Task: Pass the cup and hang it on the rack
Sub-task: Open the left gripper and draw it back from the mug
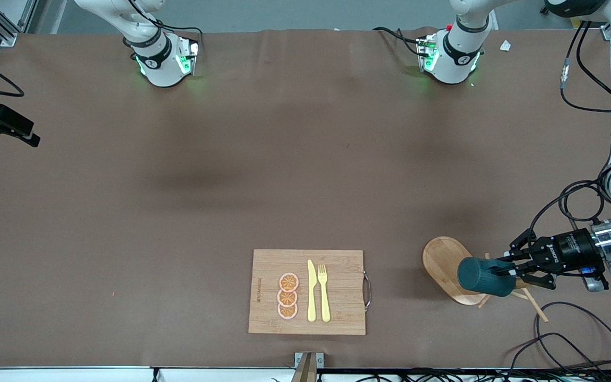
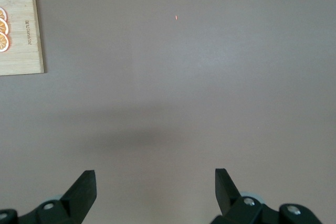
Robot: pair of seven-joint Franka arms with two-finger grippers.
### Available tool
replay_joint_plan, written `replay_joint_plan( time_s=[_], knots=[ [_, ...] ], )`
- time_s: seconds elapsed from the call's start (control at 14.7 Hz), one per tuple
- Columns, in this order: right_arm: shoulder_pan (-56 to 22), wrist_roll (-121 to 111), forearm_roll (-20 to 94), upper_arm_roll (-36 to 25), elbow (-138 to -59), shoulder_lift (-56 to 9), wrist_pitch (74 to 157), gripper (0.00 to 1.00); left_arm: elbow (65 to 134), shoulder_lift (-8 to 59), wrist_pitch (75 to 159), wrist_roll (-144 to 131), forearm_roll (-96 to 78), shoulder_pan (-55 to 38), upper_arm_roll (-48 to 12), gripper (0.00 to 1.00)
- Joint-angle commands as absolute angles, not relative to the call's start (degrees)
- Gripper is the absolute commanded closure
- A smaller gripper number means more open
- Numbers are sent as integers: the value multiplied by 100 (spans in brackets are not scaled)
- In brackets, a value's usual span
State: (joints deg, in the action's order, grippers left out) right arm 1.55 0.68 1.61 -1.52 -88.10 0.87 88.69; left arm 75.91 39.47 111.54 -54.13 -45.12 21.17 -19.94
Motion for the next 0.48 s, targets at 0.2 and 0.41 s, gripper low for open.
replay_joint_plan(
  time_s=[0.2, 0.41],
  knots=[
    [229, 0, 167, -105, -8851, 193, 8789, 0, 7594, 3929, 11145, -5361, -4641, 2153, -2048, 0],
    [237, 0, 167, -105, -8851, 193, 8780, 0, 7585, 3824, 11118, -5405, -4614, 2136, -2074, 0]
  ],
)
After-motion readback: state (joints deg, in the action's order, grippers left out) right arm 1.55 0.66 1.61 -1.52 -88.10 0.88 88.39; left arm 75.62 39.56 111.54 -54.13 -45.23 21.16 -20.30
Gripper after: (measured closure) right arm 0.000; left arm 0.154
